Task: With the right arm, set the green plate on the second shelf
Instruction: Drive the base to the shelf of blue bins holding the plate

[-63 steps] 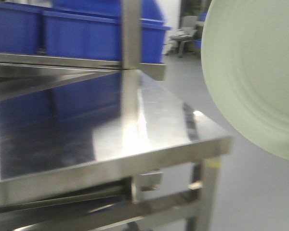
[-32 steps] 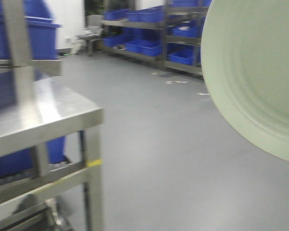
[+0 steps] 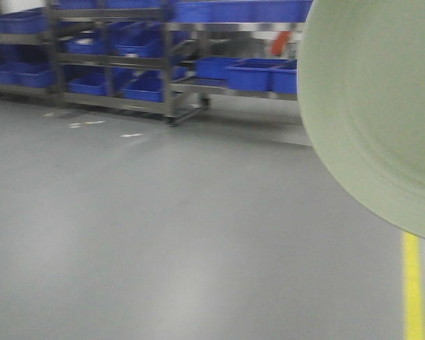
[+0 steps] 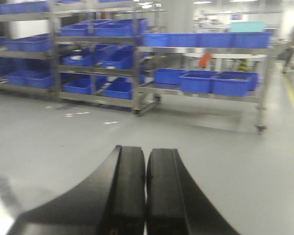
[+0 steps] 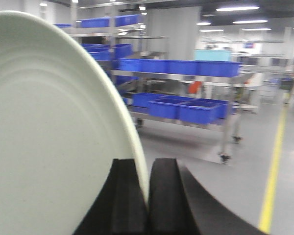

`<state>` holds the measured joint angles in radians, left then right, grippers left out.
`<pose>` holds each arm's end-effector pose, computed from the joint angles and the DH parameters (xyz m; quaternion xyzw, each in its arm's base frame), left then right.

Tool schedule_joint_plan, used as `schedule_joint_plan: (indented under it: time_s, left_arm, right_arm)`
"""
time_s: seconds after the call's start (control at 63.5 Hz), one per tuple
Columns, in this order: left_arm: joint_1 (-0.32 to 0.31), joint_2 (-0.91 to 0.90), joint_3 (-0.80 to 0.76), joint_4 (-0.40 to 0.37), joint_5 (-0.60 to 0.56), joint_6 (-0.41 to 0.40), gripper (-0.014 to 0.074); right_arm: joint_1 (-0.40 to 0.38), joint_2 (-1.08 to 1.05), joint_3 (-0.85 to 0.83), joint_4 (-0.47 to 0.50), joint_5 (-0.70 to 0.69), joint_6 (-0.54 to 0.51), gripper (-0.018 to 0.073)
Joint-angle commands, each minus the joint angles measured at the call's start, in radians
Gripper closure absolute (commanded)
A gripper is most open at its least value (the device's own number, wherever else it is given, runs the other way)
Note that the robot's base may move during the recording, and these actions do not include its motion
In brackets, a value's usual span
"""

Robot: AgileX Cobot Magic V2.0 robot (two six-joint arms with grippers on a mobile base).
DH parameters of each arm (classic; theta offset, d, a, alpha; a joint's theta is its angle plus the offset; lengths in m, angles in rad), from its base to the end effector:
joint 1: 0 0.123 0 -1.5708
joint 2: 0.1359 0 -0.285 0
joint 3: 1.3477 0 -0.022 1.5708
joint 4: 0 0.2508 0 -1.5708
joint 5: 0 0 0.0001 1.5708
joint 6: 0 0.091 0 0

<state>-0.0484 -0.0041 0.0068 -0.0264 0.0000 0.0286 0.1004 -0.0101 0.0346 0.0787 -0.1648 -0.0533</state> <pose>0.0561 -0.0027 0.2111 0.0171 0.6764 -0.0170 0.7361 0.0547 0.0043 0.2168 -0.0186 0.6222 0.0448 0.7814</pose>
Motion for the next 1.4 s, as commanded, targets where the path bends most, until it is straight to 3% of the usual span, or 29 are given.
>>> schedule_joint_plan:
  time_s: [0.0, 1.387]
  left_arm:
    - [-0.002, -0.016, 0.040, -0.007, -0.081, -0.002, 0.0466]
    - [-0.002, -0.016, 0.040, -0.007, -0.081, -0.002, 0.0466]
  right_arm:
    - [0.001, 0.004, -0.025, 0.013, -0.119, -0.002, 0.0503]
    - [0.001, 0.004, -0.025, 0.013, -0.119, -0.002, 0.0503]
